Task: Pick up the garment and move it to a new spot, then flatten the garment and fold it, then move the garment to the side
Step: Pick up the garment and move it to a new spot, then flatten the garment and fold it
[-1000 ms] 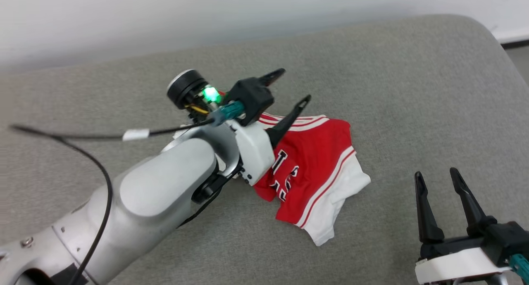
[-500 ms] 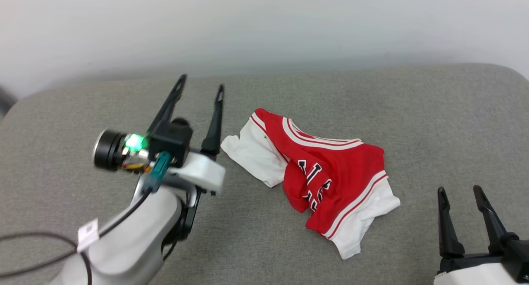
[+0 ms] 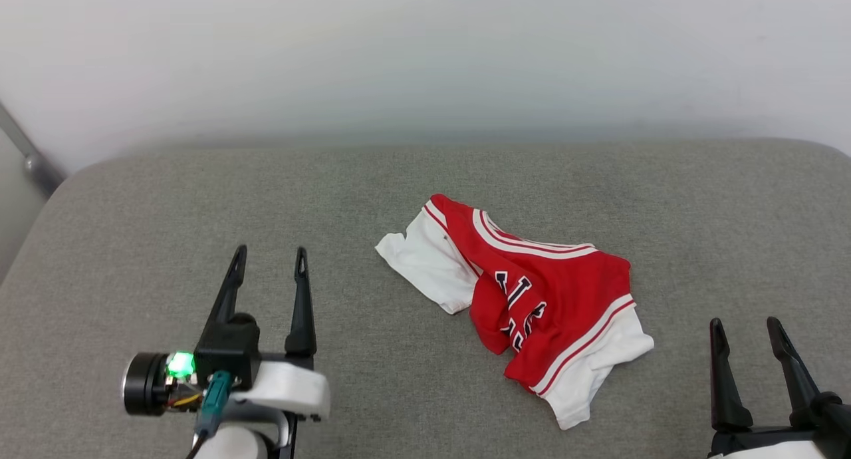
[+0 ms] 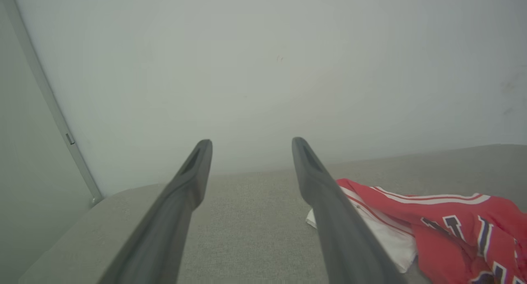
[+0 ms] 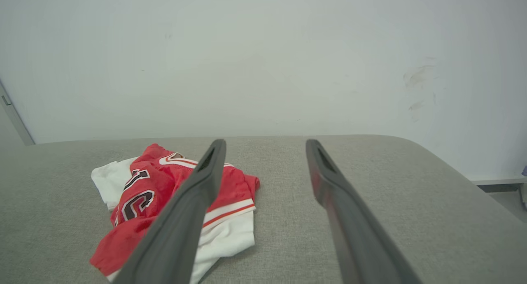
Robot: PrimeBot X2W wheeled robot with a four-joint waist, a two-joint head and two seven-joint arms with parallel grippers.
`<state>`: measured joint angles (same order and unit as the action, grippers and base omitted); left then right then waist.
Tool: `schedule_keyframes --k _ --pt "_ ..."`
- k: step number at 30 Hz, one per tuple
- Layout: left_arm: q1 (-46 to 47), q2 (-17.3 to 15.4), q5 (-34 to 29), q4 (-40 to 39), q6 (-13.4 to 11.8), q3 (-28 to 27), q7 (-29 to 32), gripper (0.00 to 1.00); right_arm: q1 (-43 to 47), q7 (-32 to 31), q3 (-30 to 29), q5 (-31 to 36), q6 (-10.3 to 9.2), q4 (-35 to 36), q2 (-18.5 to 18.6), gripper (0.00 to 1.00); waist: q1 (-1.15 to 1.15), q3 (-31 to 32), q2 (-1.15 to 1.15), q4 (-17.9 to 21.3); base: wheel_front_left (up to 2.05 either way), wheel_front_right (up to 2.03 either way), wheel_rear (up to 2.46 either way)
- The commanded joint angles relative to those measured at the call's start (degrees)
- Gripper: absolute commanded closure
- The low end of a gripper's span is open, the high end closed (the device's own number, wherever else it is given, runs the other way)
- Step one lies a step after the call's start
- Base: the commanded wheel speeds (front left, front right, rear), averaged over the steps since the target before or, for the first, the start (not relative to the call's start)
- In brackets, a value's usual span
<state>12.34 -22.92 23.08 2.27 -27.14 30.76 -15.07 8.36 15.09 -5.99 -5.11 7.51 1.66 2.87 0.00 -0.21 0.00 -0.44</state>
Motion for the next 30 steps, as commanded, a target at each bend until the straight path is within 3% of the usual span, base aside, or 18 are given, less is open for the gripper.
schedule_keyframes --k 1,16,30 --pt "-2.4 0.8 -1.3 -0.5 1.3 -1.6 -0.1 0.0 0.6 0.1 0.1 -0.6 -0.04 0.2 0.0 0.0 0.0 0.2 0.0 -0.1 0.0 0.0 0.0" --pt "-13.9 9.7 -11.2 -1.1 11.6 -14.9 -0.1 0.0 2.5 0.1 0.3 -2.3 -0.04 -0.3 0.0 0.0 0.0 1.2 0.0 -1.4 0.0 0.0 0.0" --pt "-16.8 14.8 -16.9 -0.2 16.9 -20.7 -0.1 0.0 3.6 0.1 0.7 -3.3 -0.04 -0.8 0.0 0.0 0.0 1.9 0.0 -2.3 0.0 0.0 0.0"
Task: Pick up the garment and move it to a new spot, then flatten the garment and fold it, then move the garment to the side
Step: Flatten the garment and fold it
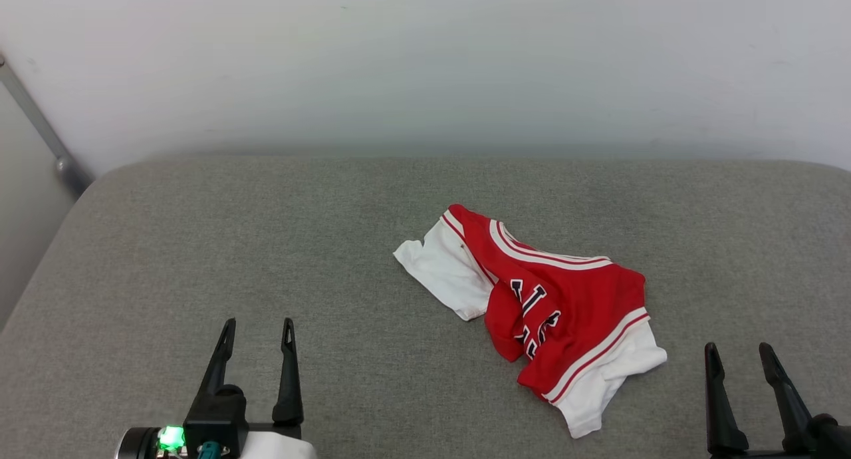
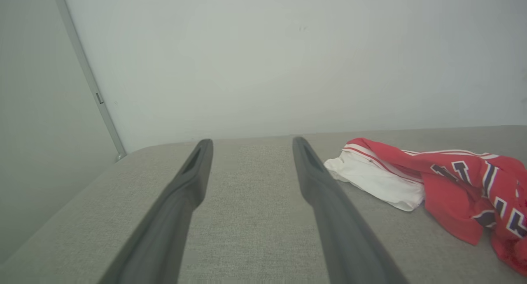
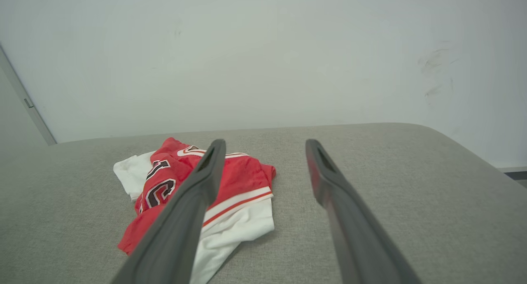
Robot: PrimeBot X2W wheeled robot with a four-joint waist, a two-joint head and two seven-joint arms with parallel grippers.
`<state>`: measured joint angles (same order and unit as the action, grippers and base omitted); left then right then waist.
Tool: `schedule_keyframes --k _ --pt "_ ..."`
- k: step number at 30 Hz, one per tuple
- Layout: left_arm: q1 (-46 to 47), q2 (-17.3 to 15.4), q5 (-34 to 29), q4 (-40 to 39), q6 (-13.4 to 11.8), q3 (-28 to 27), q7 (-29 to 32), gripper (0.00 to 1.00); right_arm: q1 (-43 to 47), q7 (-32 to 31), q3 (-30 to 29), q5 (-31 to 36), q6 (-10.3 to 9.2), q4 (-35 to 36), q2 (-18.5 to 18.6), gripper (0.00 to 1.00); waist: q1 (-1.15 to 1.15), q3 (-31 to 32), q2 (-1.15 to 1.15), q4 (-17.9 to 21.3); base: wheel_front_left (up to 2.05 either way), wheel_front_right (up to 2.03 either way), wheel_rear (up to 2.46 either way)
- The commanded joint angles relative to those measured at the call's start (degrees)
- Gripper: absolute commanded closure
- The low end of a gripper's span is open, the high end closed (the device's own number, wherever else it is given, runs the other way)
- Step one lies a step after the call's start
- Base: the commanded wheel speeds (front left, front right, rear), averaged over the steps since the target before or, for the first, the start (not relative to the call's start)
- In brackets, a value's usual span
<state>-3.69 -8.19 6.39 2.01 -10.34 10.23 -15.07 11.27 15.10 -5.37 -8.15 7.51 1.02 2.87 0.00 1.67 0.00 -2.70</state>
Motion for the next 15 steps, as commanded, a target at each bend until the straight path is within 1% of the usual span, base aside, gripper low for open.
schedule_keyframes --k 1,5,15 --pt "-0.8 0.3 -0.5 0.2 0.3 -0.4 -0.1 0.0 0.8 0.1 0.1 -0.3 -0.04 -0.2 0.0 0.0 0.0 0.1 0.0 0.0 0.0 0.0 0.0" --pt "-0.7 0.9 -1.8 0.4 1.3 -1.3 -0.2 0.0 0.6 0.1 0.3 -0.3 -0.04 -0.2 0.0 0.0 0.0 0.1 0.0 -0.1 0.0 0.0 0.0" --pt "-1.4 2.2 -3.6 0.7 2.5 -2.9 -0.2 0.0 0.7 0.1 0.3 -0.3 -0.04 -0.5 0.0 0.0 0.0 0.4 0.0 -0.3 0.0 0.0 0.0"
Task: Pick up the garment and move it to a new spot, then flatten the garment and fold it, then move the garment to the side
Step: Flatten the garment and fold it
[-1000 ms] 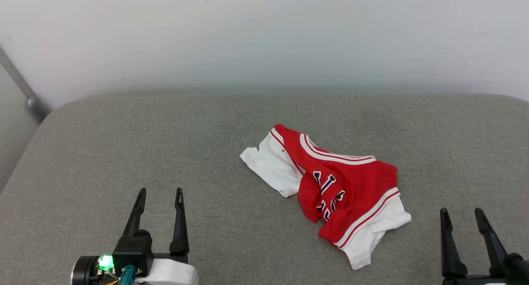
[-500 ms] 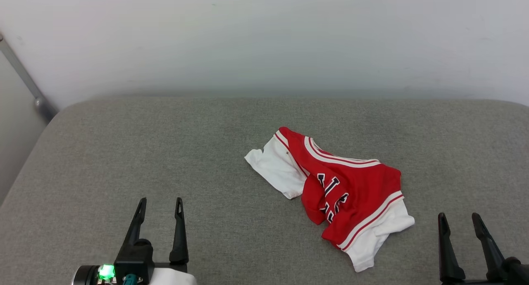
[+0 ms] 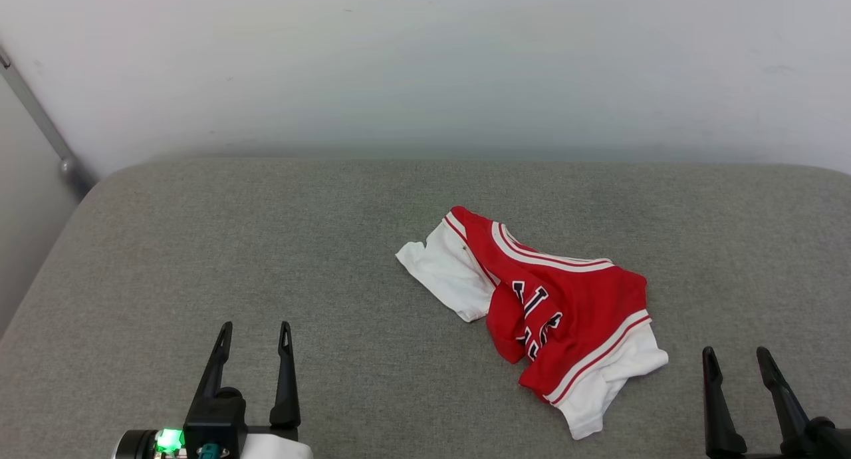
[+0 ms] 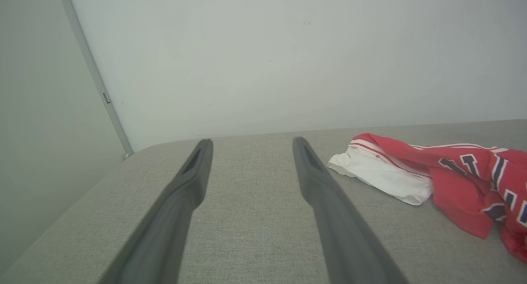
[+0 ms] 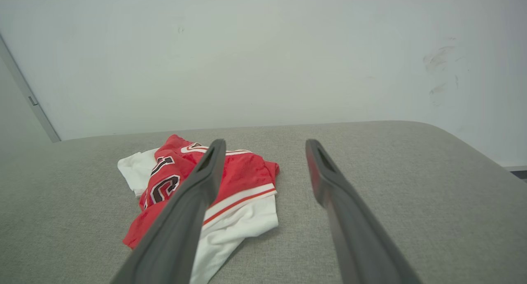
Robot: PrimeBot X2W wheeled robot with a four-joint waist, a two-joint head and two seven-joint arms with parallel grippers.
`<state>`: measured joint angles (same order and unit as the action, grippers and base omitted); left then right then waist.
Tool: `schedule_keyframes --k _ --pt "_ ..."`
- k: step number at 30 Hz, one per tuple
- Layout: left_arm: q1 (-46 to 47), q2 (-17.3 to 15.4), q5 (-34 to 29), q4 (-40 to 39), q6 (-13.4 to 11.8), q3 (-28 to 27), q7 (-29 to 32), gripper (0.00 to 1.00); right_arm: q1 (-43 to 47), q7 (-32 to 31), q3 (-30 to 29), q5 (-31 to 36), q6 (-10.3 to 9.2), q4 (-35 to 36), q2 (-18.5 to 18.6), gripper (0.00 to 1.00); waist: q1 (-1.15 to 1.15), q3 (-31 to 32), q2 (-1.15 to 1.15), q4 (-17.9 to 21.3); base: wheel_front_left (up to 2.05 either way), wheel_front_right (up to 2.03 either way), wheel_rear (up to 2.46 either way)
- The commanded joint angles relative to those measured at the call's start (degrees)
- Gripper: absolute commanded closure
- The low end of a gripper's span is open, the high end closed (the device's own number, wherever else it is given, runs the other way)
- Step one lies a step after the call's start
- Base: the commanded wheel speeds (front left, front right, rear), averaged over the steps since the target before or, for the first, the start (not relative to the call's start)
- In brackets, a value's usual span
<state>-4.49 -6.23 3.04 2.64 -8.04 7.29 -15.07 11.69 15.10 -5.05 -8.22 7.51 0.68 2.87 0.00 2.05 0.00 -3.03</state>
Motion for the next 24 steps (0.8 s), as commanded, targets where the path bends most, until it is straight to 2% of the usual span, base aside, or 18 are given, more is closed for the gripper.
schedule_keyframes --k 1,8,14,20,24 --pt "-0.7 0.3 -0.4 0.1 0.2 -0.1 -0.2 0.0 0.3 0.1 0.0 -0.3 -0.04 -0.1 0.0 0.0 0.0 0.0 0.0 0.0 0.0 0.0 0.0" --pt "-0.9 0.7 -1.1 0.4 0.6 -0.8 -0.2 0.0 0.0 0.1 0.1 -0.2 -0.04 -0.1 0.0 0.0 0.0 0.1 0.0 0.1 0.0 0.0 0.0" --pt "-0.8 1.3 -1.5 0.6 0.8 -1.3 -0.2 0.0 -4.5 0.1 -1.2 0.5 -0.04 3.1 0.0 0.0 0.0 0.1 0.0 0.1 0.0 0.0 0.0" --pt "-0.3 1.8 -1.5 0.3 0.6 -1.4 -0.2 0.0 -13.1 0.1 -1.9 4.6 -0.04 7.2 0.0 0.0 0.0 -0.7 0.0 0.2 0.0 0.0 0.0" --pt "-0.2 2.0 -1.7 0.0 0.6 -1.5 -0.2 0.0 -18.6 0.1 0.1 9.9 -0.04 5.2 0.4 0.0 0.0 -1.4 0.0 0.3 0.0 0.0 0.0"
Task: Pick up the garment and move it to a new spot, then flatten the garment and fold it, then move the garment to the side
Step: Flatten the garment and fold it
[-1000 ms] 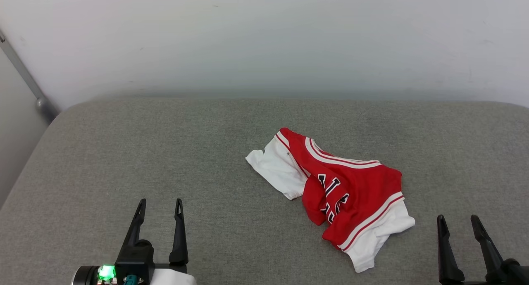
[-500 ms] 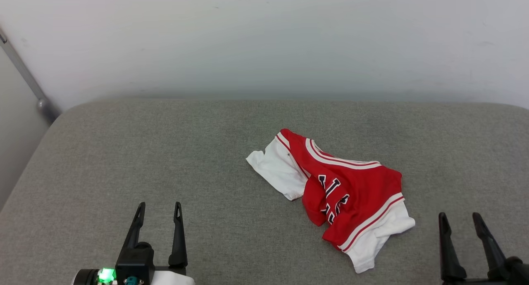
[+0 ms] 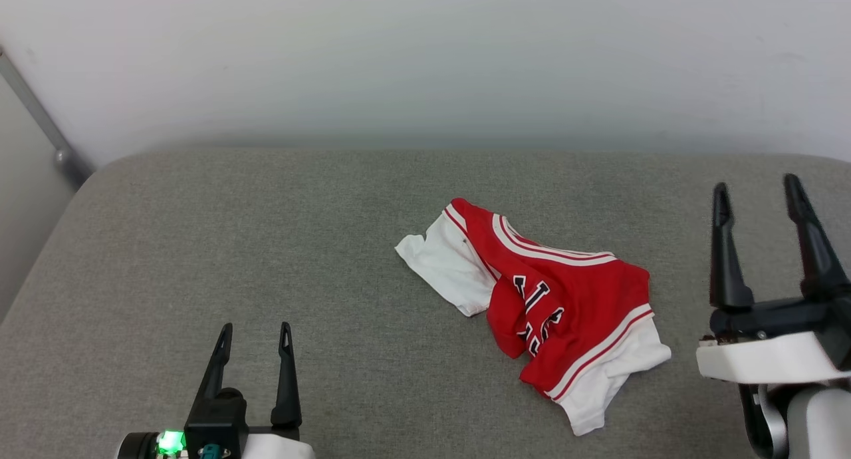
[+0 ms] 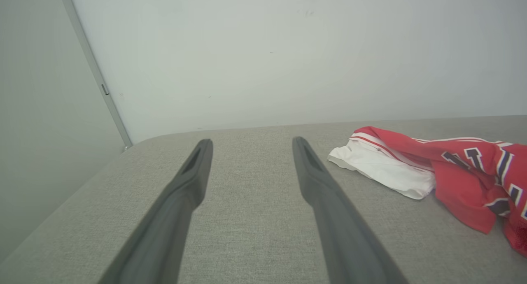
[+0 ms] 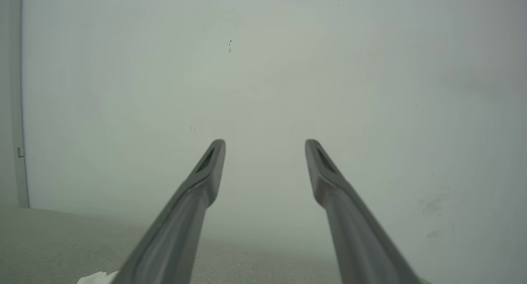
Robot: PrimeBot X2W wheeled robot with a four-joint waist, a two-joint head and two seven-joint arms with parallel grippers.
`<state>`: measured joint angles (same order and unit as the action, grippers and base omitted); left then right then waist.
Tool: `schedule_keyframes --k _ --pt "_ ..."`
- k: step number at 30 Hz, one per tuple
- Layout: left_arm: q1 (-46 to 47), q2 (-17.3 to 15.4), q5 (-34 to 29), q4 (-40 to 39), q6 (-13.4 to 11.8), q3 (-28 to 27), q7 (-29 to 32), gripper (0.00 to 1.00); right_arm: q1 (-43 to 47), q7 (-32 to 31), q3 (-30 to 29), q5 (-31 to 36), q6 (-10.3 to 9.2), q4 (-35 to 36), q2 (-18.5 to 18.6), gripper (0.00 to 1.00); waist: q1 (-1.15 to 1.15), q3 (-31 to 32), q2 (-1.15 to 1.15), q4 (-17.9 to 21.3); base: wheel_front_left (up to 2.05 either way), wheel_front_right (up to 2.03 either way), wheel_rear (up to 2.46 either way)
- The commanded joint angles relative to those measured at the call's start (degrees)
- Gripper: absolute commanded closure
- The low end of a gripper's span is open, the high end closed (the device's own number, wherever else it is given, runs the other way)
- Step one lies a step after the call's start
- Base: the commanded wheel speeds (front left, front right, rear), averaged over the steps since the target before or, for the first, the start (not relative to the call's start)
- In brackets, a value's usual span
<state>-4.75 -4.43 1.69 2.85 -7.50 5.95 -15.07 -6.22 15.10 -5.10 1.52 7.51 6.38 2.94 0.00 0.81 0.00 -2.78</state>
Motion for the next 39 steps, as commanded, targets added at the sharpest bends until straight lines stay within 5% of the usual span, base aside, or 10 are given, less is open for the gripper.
schedule_keyframes --k 1,6,22,28,39 --pt "0.1 0.2 -0.3 -0.2 0.1 -0.3 -0.2 0.0 -2.1 0.1 0.9 0.6 -0.04 -1.4 1.3 0.0 0.0 -0.3 0.0 0.0 0.0 0.0 0.0" --pt "0.3 0.4 0.0 -0.1 -0.1 -0.8 -0.2 0.0 -6.5 -2.0 8.0 -1.1 -0.04 -8.1 8.8 0.0 0.0 -1.1 0.0 0.0 0.0 0.0 0.0" --pt "4.2 1.2 0.5 -0.8 -0.1 -0.5 -0.2 0.0 -22.1 -46.3 49.4 -30.2 -0.04 -4.4 43.3 0.0 0.0 -8.7 0.0 -2.0 0.0 0.0 0.0" --pt "6.6 1.4 1.0 -0.9 -0.6 0.4 -0.2 0.0 -30.8 -53.9 60.8 -36.9 -0.04 -6.6 46.3 0.0 0.0 -12.8 0.0 -3.7 0.0 0.0 0.0" --pt "8.5 1.6 2.1 -0.7 -1.5 1.2 -0.2 0.0 -34.3 -52.6 76.5 -42.6 0.04 -14.9 44.1 0.0 0.0 -15.3 0.0 -5.5 0.0 0.0 0.0"
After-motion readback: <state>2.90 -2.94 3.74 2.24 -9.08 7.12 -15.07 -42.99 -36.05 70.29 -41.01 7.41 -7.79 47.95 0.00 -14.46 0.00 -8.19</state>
